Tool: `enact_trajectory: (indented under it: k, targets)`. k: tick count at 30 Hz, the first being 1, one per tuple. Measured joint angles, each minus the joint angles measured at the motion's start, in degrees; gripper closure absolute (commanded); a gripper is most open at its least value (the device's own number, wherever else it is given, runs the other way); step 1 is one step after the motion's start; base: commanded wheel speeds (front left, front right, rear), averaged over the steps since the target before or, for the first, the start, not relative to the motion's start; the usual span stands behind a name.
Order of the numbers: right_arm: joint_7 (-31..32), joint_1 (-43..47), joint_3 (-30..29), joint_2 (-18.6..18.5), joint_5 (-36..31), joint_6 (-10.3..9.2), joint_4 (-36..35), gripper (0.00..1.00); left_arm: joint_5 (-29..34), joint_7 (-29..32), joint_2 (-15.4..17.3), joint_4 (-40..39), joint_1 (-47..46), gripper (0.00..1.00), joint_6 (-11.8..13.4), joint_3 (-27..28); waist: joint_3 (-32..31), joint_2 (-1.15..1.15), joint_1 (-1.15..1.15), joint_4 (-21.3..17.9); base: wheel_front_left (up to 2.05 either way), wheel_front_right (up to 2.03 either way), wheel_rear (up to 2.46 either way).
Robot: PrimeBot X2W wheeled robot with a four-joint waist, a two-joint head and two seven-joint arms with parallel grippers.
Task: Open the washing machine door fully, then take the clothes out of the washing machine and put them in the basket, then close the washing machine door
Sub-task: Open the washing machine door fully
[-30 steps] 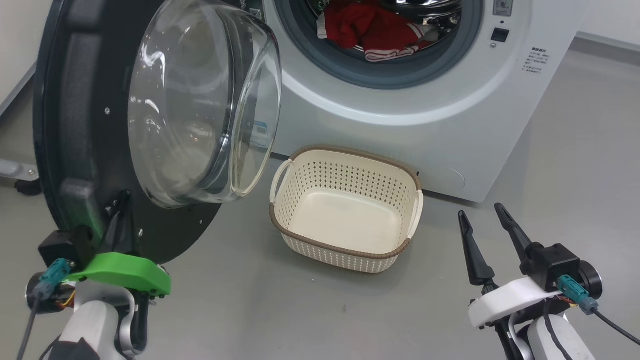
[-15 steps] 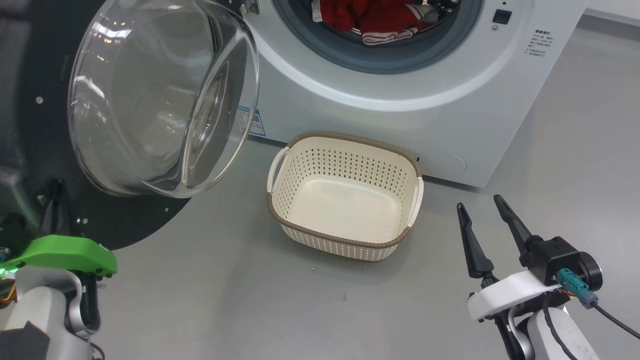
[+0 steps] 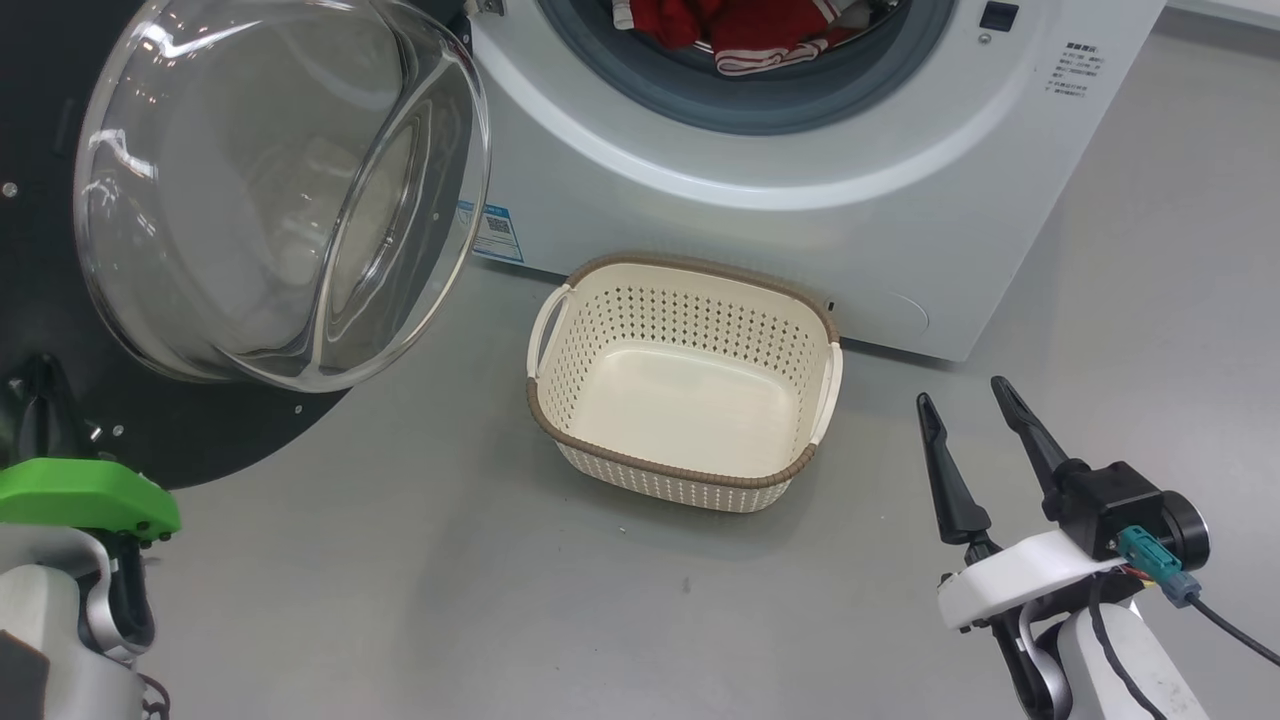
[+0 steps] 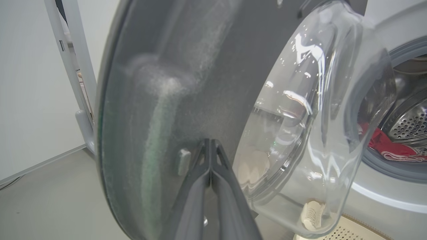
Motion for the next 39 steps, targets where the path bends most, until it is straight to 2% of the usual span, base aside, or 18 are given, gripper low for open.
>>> enact_trajectory:
  k: [11, 22, 28, 29, 30, 39]
  targets:
    - [0.0, -0.3, 0.3, 0.0, -0.2, 0.44, 0.2, 0.0, 1.7, -0.1, -1.3, -3.8, 0.7, 1.0, 0.1, 1.6, -0.3, 0.0, 0.0, -0.4, 0.0, 0.0, 0.0]
    - [0.0, -0.7, 1.6, 0.1, -0.4, 0.65, 1.2, 0.0, 4.2, -0.2, -3.6, -9.1, 8.4, 1.0, 0.1, 1.6, -2.0, 0.0, 0.0, -2.0, 0.0, 0.0, 0.0]
    - [0.0, -0.3, 2.1, 0.1, -0.4, 0.92, 1.6, 0.0, 6.7, -0.2, -5.2, -13.1, 14.0, 0.99, -0.1, -0.7, -3.4, 0.0, 0.0, -3.4, 0.0, 0.0, 0.0]
    - [0.0, -0.2, 2.2, 0.2, -0.3, 0.92, 1.6, 0.0, 6.9, -0.2, -5.3, -13.7, 14.8, 0.57, -0.1, -0.9, -3.6, 0.0, 0.0, -3.7, 0.0, 0.0, 0.0]
    - [0.0, 0.0, 2.3, 0.2, -0.2, 0.92, 1.7, 0.0, 6.9, -0.2, -5.4, -14.3, 15.6, 0.02, -0.1, -1.3, -3.7, 0.0, 0.0, -4.0, 0.0, 0.0, 0.0]
    - [0.0, 0.5, 2.8, 0.3, 0.2, 0.92, 1.9, 0.0, 10.1, -0.2, -6.6, -19.3, 19.6, 0.0, -1.6, -6.5, -5.0, 0.0, 0.0, -6.9, 0.0, 0.0, 0.0]
